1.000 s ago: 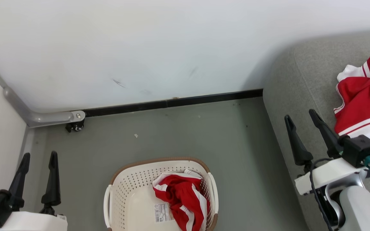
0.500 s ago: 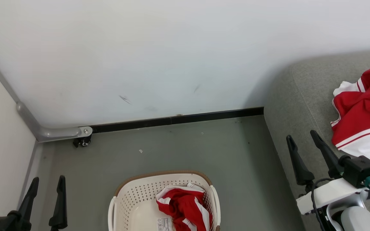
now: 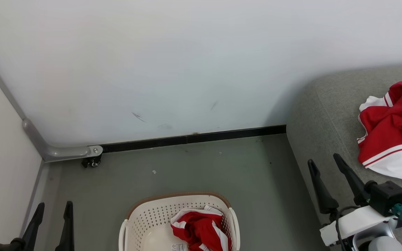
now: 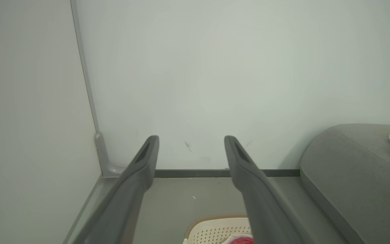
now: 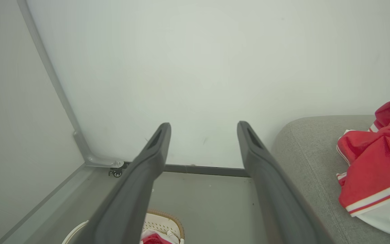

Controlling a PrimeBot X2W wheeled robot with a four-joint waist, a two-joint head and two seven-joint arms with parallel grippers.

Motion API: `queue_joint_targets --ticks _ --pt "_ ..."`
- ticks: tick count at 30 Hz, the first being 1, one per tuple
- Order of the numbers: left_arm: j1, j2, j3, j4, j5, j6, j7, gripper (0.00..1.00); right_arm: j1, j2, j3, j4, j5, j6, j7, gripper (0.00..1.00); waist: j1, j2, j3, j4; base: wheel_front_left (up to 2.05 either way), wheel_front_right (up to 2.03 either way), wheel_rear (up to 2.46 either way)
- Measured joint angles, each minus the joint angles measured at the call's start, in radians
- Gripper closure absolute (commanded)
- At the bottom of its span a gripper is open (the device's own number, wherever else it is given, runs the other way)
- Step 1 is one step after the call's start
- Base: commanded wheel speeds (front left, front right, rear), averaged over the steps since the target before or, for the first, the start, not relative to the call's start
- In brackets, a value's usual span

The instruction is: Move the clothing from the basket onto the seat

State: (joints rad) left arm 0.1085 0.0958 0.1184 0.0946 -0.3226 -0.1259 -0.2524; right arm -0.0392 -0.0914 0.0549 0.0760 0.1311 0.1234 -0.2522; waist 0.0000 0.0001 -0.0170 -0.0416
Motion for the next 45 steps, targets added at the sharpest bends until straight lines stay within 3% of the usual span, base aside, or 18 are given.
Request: queue_joint_targets --ticks 23,45 --pt "0.003 -0.003 -0.004 -0.017 0.01 0.0 0.0 0.0 0.001 -0.002 0.016 -0.035 0.002 0.0 0.0 0.0 0.0 0.0 0.019 -0.007 0.0 0.0 0.0" --pt "0.0 0.026 -0.102 -0.024 -0.005 0.0 0.0 0.0 0.014 0.013 -0.06 -0.093 -0.007 0.0 0.0 0.0 0.0 0.0 0.098 -0.038 0.0 0.0 0.0"
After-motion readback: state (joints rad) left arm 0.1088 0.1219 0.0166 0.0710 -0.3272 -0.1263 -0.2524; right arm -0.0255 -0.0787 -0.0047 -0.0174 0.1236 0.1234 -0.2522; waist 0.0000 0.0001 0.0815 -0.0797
